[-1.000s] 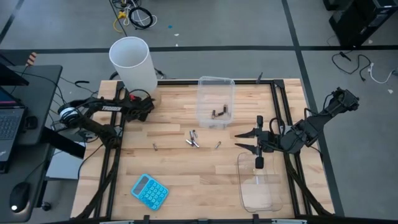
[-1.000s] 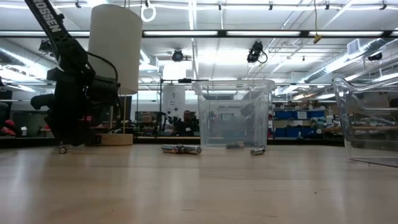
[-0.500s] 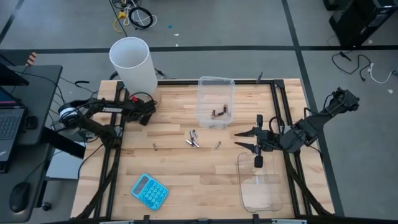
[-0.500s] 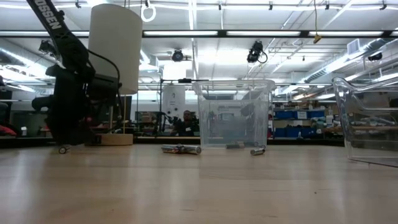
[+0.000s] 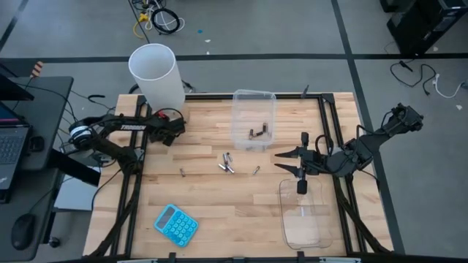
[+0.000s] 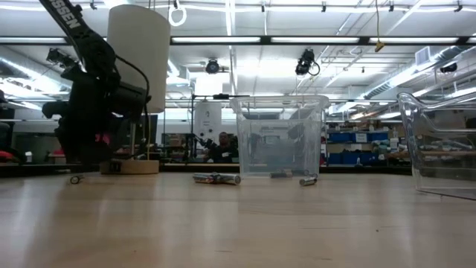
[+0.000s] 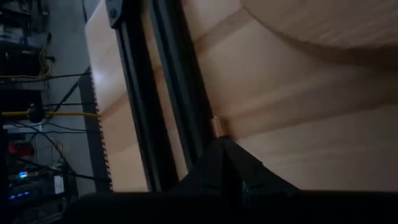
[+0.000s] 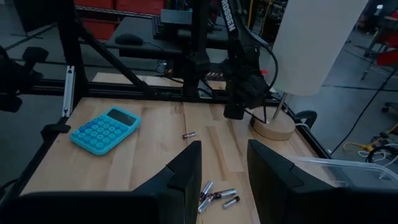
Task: Sort batteries
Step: Put the brown battery into the top transparent bin
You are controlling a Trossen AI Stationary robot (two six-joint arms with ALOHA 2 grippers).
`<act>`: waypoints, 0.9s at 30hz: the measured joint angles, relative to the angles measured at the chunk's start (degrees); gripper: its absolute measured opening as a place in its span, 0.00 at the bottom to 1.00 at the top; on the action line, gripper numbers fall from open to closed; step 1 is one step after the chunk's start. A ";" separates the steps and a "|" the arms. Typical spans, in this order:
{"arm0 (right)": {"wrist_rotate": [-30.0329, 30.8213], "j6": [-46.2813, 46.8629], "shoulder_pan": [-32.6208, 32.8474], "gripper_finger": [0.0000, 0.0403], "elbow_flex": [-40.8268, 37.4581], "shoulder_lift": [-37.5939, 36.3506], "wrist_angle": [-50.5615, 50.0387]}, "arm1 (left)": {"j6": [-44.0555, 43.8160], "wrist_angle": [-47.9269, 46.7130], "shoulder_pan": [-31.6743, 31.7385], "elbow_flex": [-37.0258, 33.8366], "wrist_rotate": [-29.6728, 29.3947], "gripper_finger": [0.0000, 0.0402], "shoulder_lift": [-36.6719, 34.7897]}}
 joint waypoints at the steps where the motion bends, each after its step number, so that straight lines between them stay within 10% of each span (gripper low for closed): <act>1: 0.00 -0.10 0.00 0.29 0.00 0.00 0.01 | 0.08 -0.05 0.41 0.01 -0.07 0.00 0.00; 27: -0.44 0.43 0.43 0.29 0.00 0.20 -0.39 | 3.66 7.20 7.13 -3.85 1.39 0.00 -0.09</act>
